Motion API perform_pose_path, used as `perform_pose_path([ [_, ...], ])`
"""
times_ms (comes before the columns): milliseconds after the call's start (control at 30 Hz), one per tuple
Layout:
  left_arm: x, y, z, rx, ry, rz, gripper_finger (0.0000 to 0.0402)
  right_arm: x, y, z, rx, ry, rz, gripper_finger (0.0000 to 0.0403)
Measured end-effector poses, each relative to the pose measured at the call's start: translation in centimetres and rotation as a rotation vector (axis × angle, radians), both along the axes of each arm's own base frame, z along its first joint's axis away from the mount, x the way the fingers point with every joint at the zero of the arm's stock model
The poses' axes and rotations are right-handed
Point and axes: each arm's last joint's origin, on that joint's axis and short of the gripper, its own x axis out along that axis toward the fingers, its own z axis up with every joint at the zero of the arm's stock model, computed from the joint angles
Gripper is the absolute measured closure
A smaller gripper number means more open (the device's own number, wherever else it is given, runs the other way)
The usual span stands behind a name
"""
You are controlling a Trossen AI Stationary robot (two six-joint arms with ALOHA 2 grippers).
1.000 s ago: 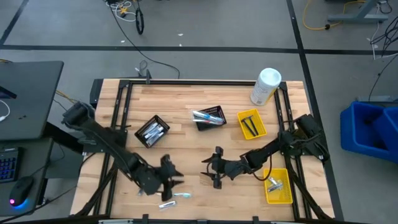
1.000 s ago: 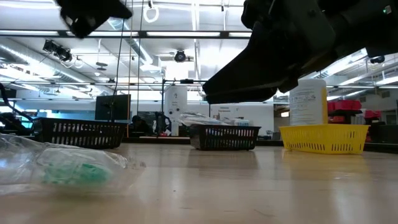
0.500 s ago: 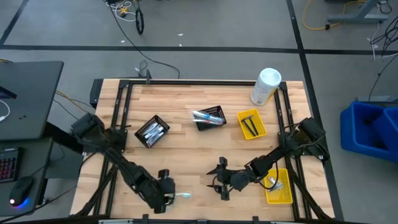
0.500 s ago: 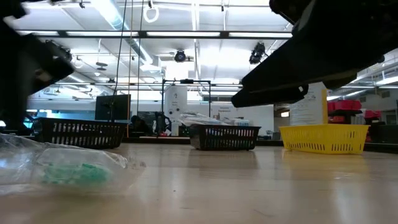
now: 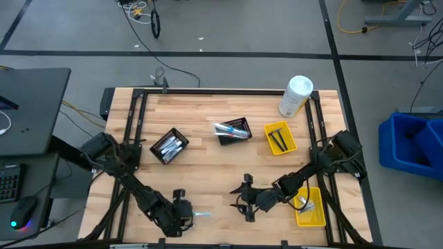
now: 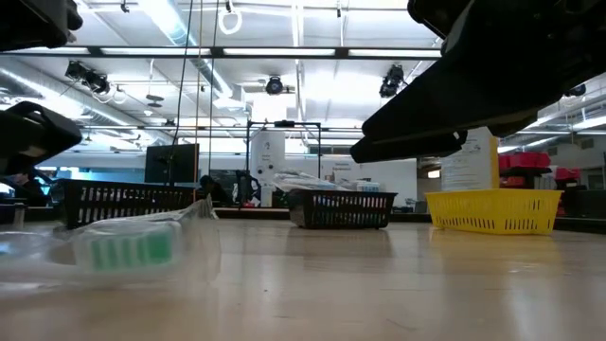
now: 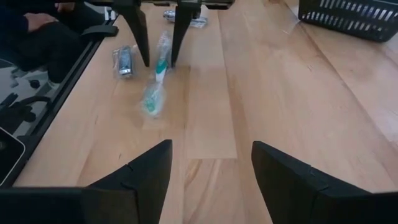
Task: Pick & Place Travel size toiletries
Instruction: Put the green toothbrush into the right black basket
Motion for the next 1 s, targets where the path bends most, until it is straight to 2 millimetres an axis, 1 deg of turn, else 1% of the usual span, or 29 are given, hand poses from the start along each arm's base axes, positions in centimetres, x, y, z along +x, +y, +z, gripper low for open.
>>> perform_pose_path([
  [133, 0.3, 0.4, 0.0, 0.027, -0.002, -0.004, 0.0259, 0.0, -0.1, 0.0, -0.002, 0.001, -0.002, 0.0171],
  [433, 1.7, 2.2, -0.1, 0.037, 0.005, 0.088, 0.0353, 0.4, -0.7, -0.1, -0.037, 0.005, -0.005, 0.0157],
  [500, 2.1, 2.5, 0.2, 0.045, -0.004, 0.110, 0.0359, 0.4, -0.8, -0.1, -0.045, 0.008, -0.006, 0.0155],
  [567, 2.8, 2.8, 0.6, 0.055, -0.012, 0.148, 0.0359, 0.2, -1.0, -0.4, -0.092, 0.051, 0.003, 0.0154],
  [633, 3.7, 3.0, 1.7, 0.054, -0.009, 0.202, 0.0359, -0.3, -1.4, -0.5, -0.134, 0.116, 0.000, 0.0156],
  [700, 4.5, 3.5, 2.9, 0.071, 0.013, 0.244, 0.0352, -0.9, -1.7, 0.0, -0.139, 0.168, -0.017, 0.0160],
  [800, 5.7, 4.5, 5.0, 0.156, 0.045, 0.297, 0.0347, -2.1, -2.4, 0.8, -0.139, 0.271, -0.061, 0.0167],
  [900, 7.3, 6.2, 7.4, 0.253, 0.056, 0.343, 0.0353, -3.2, -3.1, 1.7, -0.107, 0.345, -0.122, 0.0174],
  [1000, 9.0, 8.7, 9.6, 0.368, 0.043, 0.372, 0.0356, -4.1, -3.7, 2.2, -0.084, 0.406, -0.173, 0.0182],
])
